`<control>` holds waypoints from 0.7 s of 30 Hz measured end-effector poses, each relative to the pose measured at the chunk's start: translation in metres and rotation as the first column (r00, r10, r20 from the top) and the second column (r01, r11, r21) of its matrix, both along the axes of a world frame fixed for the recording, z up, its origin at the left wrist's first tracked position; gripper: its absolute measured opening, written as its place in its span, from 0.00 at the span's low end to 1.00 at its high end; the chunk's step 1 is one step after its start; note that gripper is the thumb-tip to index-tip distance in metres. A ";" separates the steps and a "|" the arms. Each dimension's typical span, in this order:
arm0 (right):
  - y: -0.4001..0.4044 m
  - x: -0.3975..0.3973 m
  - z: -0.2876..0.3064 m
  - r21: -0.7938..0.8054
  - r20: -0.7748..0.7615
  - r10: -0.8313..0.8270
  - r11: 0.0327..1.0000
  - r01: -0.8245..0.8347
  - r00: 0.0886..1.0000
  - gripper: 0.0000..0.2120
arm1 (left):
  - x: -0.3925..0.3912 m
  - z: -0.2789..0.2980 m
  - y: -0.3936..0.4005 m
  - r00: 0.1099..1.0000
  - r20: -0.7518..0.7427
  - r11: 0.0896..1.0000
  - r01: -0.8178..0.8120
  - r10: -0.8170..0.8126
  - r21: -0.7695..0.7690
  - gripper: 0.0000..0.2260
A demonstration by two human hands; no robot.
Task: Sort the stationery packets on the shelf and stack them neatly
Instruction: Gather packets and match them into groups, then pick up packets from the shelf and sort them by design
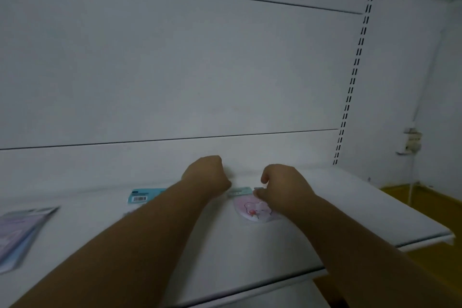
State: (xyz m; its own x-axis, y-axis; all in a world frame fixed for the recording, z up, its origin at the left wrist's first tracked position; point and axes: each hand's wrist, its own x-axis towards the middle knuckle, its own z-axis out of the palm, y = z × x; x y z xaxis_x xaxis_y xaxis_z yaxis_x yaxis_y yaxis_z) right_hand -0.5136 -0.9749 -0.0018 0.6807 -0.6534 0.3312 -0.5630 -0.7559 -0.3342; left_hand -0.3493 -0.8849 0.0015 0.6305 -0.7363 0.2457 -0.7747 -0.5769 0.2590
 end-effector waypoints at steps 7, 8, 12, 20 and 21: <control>0.103 0.066 0.043 -0.141 0.166 0.243 0.965 -0.221 0.956 0.17 | 0.036 0.018 0.112 0.991 0.084 0.977 -0.083 0.101 -0.195 0.08; 0.128 0.081 0.049 -0.166 0.172 0.288 0.951 -0.261 0.942 0.17 | 0.045 0.020 0.145 0.986 0.104 0.972 -0.110 0.133 -0.207 0.08; 0.255 0.146 0.068 -0.242 0.143 0.453 0.878 -0.413 0.880 0.17 | 0.081 0.021 0.304 0.936 0.195 0.942 -0.249 0.295 -0.227 0.09; 0.540 0.268 0.094 -0.341 0.085 0.723 0.667 -0.662 0.685 0.19 | 0.115 0.003 0.622 0.776 0.272 0.821 -0.548 0.570 -0.158 0.11; 0.569 0.280 0.096 -0.342 0.085 0.743 0.648 -0.681 0.664 0.19 | 0.117 0.001 0.651 0.764 0.267 0.808 -0.569 0.587 -0.152 0.11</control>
